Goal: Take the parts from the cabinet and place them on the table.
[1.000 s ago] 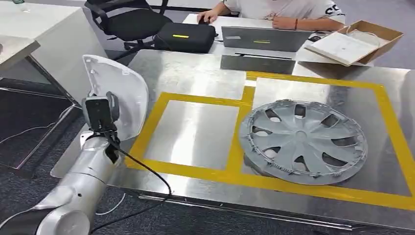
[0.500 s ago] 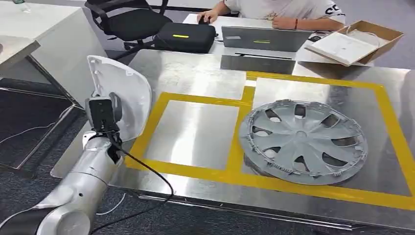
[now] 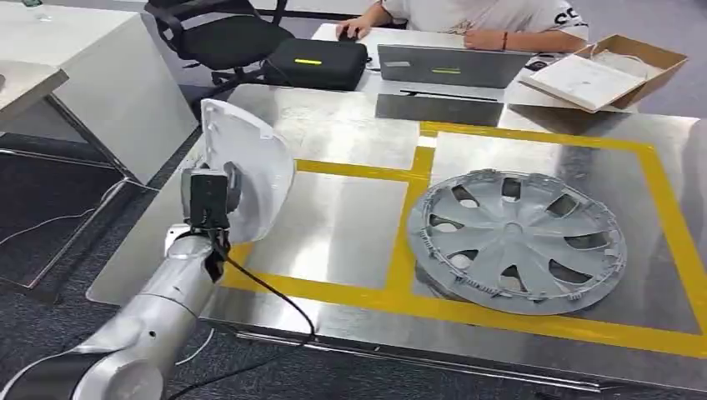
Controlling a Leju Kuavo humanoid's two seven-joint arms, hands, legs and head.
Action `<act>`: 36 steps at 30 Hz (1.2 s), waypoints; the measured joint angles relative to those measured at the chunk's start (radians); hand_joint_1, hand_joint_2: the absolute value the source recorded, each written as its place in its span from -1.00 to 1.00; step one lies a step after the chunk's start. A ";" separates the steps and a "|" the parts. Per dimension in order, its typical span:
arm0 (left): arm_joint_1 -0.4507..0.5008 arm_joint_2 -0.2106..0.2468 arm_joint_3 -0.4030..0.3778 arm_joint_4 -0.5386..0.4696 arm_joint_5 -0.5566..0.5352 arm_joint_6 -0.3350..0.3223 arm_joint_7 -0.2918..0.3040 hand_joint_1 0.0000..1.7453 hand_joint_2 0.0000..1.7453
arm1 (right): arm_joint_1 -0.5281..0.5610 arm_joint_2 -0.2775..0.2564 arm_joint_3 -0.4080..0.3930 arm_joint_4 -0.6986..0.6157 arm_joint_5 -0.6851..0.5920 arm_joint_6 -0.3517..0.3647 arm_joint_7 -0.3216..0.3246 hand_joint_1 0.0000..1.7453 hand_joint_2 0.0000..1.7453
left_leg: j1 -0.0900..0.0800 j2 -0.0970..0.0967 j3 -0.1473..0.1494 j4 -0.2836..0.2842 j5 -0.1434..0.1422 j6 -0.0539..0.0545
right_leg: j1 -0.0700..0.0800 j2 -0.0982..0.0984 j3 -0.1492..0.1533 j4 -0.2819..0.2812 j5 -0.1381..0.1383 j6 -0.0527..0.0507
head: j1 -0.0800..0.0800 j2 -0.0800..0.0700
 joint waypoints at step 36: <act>0.024 -0.026 -0.034 0.119 0.000 0.034 -0.021 1.00 1.00 | 0.001 0.000 0.000 0.000 -0.010 0.007 -0.008 -1.00 1.00 | 0.000 0.000 -0.001 0.000 0.000 0.000 | 0.000 0.000 0.000 0.000 0.000 0.000 | 0.000 0.000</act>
